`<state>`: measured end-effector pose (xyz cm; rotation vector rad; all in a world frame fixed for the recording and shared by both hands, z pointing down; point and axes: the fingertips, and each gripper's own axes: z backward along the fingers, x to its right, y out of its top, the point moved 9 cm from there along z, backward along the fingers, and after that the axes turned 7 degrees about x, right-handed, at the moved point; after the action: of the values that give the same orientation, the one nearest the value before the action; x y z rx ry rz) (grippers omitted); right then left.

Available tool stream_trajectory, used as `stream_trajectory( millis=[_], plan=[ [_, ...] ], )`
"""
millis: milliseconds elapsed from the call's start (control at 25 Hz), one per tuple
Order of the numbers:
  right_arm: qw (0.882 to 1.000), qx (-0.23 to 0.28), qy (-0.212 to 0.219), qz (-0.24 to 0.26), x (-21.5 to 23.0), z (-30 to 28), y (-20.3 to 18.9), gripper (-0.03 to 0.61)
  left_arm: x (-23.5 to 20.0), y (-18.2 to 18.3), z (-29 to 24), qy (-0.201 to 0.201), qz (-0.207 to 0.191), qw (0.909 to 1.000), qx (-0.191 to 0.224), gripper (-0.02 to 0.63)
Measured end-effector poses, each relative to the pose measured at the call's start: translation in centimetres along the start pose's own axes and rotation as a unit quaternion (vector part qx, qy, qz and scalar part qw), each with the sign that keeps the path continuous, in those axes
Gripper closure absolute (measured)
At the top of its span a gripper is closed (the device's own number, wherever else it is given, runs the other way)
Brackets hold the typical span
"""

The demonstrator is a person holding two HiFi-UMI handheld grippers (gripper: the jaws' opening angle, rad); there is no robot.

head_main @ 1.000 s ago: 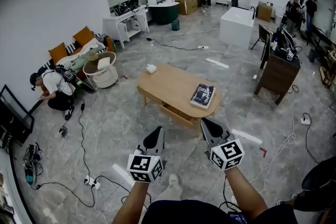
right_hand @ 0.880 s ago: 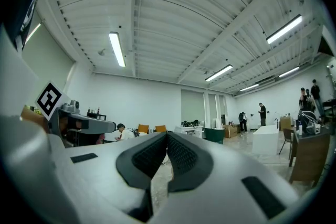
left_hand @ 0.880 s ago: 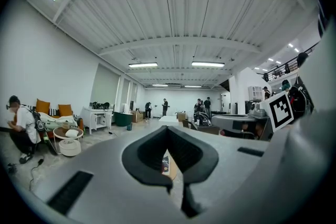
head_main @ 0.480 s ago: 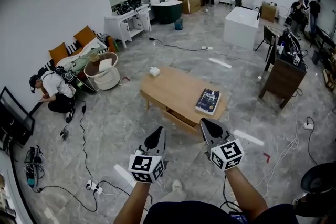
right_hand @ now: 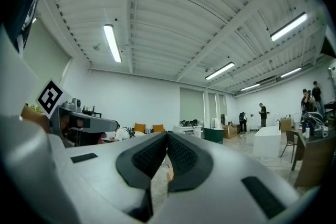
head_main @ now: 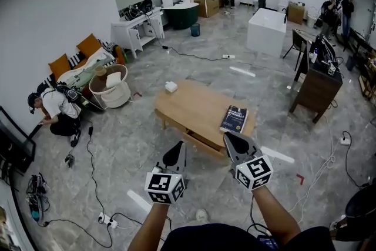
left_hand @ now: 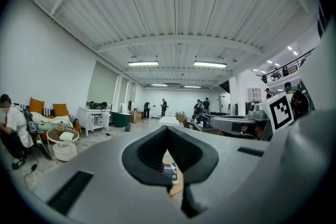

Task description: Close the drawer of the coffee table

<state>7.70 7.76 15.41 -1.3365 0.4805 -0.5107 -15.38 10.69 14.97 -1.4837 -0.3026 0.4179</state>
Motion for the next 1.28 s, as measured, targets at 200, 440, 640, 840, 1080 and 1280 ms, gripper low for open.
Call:
stream_trajectory(
  millis=[200, 440, 640, 840, 1080, 1280],
  plan=[
    [1.000, -0.003, -0.010, 0.007, 0.8, -2.3, -0.4, 0.560, -2.0, -0.3, -2.0, -0.010, 0.005, 0.9999, 0.000, 0.615],
    [1.000, -0.006, -0.017, 0.015, 1.4, -5.2, -0.7, 0.560, -4.7, -0.4, -4.2, -0.018, 0.011, 0.9998, 0.003, 0.615],
    [1.000, -0.015, -0.022, 0.014, 1.8, -7.2, -1.8, 0.560, -6.7, -1.3, -5.5, -0.018, 0.020, 0.9996, -0.001, 0.615],
    [0.999, -0.029, -0.025, 0.012, 1.7, -8.5, -2.8, 0.560, -8.5, -2.5, -6.4, -0.014, 0.038, 0.9991, -0.011, 0.615],
    [0.999, -0.038, -0.030, 0.012, 2.7, -9.5, -3.6, 0.560, -9.1, -3.3, -7.9, -0.016, 0.045, 0.9987, -0.018, 0.615],
    [0.999, -0.037, -0.029, 0.008, 4.3, -10.4, -4.2, 0.560, -9.3, -4.1, -9.3, -0.010, 0.046, 0.9986, -0.024, 0.615]
  ],
)
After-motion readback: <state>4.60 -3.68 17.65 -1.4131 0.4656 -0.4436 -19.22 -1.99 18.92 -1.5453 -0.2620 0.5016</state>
